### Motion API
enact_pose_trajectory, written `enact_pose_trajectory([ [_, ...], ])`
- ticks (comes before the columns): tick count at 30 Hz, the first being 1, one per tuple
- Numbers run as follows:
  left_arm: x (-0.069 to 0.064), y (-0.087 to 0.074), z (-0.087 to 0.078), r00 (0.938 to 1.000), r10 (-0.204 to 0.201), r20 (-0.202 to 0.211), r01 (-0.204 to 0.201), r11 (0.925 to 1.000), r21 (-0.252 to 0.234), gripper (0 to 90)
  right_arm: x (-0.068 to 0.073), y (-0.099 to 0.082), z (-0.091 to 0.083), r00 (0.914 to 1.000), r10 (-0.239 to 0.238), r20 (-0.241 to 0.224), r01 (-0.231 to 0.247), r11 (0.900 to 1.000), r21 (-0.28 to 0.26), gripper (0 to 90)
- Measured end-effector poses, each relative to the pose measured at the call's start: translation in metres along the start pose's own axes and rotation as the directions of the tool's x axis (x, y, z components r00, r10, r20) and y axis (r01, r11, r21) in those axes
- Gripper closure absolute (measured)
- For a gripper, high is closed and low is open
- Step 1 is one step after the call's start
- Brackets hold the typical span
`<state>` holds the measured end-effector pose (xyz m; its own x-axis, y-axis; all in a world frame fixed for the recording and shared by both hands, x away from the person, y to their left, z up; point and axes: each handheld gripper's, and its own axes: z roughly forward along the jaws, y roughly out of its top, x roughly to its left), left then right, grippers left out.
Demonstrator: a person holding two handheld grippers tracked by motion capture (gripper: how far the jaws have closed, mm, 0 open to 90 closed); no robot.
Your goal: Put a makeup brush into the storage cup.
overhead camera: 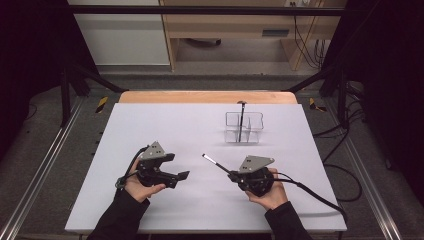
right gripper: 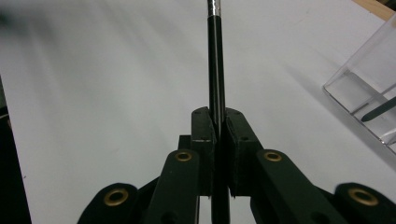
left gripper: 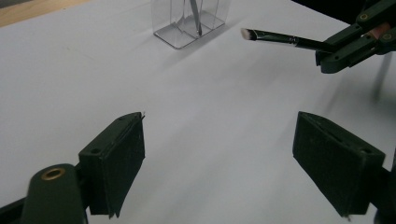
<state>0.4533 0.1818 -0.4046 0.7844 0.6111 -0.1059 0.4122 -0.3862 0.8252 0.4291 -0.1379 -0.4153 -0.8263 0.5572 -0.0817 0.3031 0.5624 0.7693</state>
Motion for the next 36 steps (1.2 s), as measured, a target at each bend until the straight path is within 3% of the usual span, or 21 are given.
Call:
enact_pose_trajectory([
  [11, -0.009, -0.004, 0.003, 0.9977, -0.067, -0.009, 0.066, 0.9933, -0.095, 15.8, 0.003, -0.002, -0.003, 0.9985, 0.053, 0.015, -0.051, 0.9952, -0.083, 84.1],
  [20, -0.017, -0.004, 0.005, 0.9963, -0.086, 0.000, 0.085, 0.9842, -0.155, 16.0, 0.005, -0.004, -0.001, 0.9944, 0.105, 0.005, -0.103, 0.9835, -0.149, 84.1],
  [26, -0.023, -0.002, 0.010, 0.9946, -0.103, 0.012, 0.104, 0.9795, -0.173, 16.3, 0.007, -0.006, 0.003, 0.9925, 0.122, 0.014, -0.118, 0.9790, -0.166, 84.0],
  [32, -0.025, 0.000, 0.012, 0.9917, -0.127, 0.022, 0.129, 0.9685, -0.213, 17.6, 0.010, -0.006, 0.006, 0.9907, 0.136, 0.008, -0.133, 0.9752, -0.177, 84.1],
  [36, -0.027, 0.002, 0.014, 0.9907, -0.133, 0.029, 0.136, 0.9653, -0.223, 17.8, 0.010, -0.007, 0.007, 0.9901, 0.140, 0.008, -0.136, 0.9733, -0.185, 84.0],
])
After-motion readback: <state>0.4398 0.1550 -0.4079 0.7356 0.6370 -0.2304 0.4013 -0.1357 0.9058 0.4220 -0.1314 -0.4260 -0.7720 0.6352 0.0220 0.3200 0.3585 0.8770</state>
